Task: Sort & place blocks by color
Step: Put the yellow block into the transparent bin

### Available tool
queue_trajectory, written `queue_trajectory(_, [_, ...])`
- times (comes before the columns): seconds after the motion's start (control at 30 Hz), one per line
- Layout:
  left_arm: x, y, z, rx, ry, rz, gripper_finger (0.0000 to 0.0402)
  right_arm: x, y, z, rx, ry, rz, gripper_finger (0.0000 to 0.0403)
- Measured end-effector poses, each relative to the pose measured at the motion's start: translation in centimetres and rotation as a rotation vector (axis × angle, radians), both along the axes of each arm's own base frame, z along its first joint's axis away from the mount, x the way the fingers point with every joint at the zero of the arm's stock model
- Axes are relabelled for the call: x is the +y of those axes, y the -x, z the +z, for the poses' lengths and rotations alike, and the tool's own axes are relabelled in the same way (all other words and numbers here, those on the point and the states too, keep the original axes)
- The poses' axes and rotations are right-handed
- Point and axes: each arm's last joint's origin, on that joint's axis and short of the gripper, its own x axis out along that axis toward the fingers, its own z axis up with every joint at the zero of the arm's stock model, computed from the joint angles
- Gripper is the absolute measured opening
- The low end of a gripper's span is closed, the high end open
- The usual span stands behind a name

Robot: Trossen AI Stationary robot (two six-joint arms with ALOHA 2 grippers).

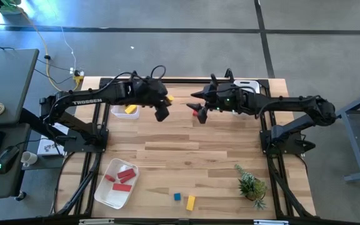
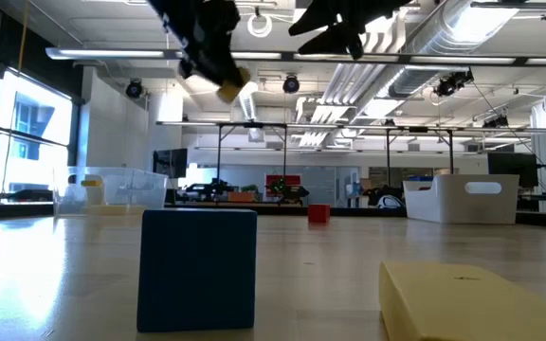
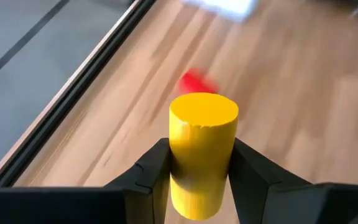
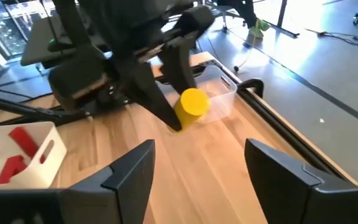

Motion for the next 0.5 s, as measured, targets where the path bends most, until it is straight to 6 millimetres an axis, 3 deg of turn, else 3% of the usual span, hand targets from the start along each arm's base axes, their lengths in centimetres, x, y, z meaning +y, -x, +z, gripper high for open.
queue_trajectory(0.2, [0.6,2.5,-1.4,0.238,0.023,0.249,0.0107,-0.8,0.2,-0.1,0.006,-0.001,-0.026,0.0236])
queue_trajectory(0.5, [2.0,6.0,-2.4,0.389,0.195,0.562,0.0112,-2.5,0.9,-0.8,0.045,-0.120,-0.131,0.0236])
